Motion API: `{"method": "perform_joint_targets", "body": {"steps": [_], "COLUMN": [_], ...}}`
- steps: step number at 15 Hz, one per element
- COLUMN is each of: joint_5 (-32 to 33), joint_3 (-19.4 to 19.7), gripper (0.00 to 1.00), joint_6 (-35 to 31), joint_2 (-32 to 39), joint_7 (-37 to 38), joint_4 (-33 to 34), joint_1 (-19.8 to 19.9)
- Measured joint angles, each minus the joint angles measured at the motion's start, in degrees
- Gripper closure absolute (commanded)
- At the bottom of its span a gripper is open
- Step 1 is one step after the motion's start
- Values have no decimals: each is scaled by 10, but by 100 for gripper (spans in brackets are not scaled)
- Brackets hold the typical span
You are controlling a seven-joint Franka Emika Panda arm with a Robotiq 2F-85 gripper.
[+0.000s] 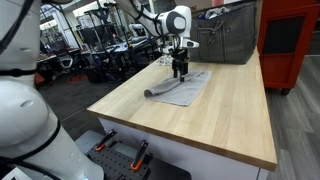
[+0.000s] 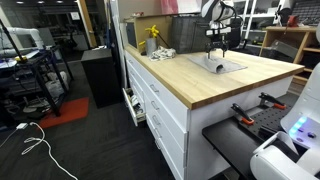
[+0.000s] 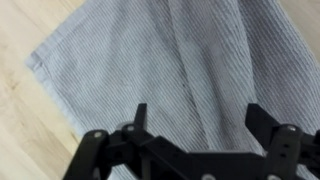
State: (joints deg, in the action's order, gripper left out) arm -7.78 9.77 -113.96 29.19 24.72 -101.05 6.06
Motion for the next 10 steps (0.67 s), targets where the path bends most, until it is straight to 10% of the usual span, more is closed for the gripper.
{"method": "perform_joint_targets", "body": {"steps": [10], "joint_5": [-68], "joint_3": [-3], "gripper": [0], "joint_6": [-63], "joint_2": [-41], "joint_7": [-68], "joint_4": [-106], "joint_1": [29]}}
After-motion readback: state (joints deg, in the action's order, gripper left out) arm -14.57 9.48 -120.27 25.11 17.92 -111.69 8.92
